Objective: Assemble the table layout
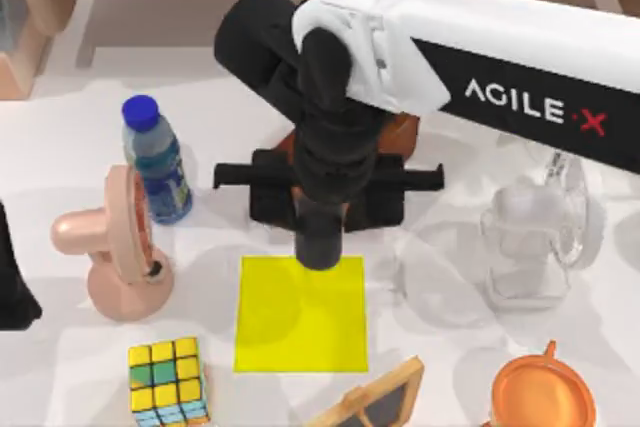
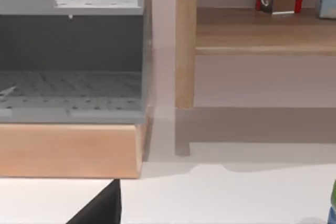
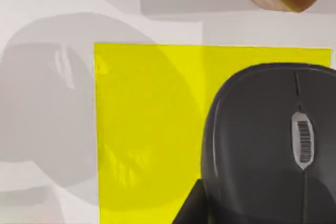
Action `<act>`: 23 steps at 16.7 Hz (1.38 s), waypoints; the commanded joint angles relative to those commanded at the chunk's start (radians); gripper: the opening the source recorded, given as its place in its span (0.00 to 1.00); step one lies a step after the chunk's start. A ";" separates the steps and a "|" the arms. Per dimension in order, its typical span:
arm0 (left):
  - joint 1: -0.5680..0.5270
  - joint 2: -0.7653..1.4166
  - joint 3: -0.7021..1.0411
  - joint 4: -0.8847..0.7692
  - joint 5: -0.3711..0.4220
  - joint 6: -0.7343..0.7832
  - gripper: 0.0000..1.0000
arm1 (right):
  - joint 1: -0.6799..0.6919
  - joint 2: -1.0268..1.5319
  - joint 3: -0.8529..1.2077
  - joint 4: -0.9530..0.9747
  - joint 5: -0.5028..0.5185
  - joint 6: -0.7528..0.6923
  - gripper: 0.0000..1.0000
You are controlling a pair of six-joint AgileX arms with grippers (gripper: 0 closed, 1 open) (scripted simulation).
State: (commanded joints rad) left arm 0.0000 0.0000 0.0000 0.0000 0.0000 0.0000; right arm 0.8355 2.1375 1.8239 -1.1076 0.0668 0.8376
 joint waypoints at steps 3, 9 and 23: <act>0.000 0.000 0.000 0.000 0.000 0.000 1.00 | 0.062 0.063 -0.039 0.045 0.009 0.050 0.00; 0.000 0.000 0.000 0.000 0.000 0.000 1.00 | 0.080 0.097 -0.058 0.066 0.015 0.070 0.00; 0.000 0.000 0.000 0.000 0.000 0.000 1.00 | 0.076 0.067 -0.028 0.075 0.016 0.072 0.00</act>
State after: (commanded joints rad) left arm 0.0000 0.0000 0.0000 0.0000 0.0000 0.0000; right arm 0.9113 2.2044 1.7957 -1.0329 0.0828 0.9098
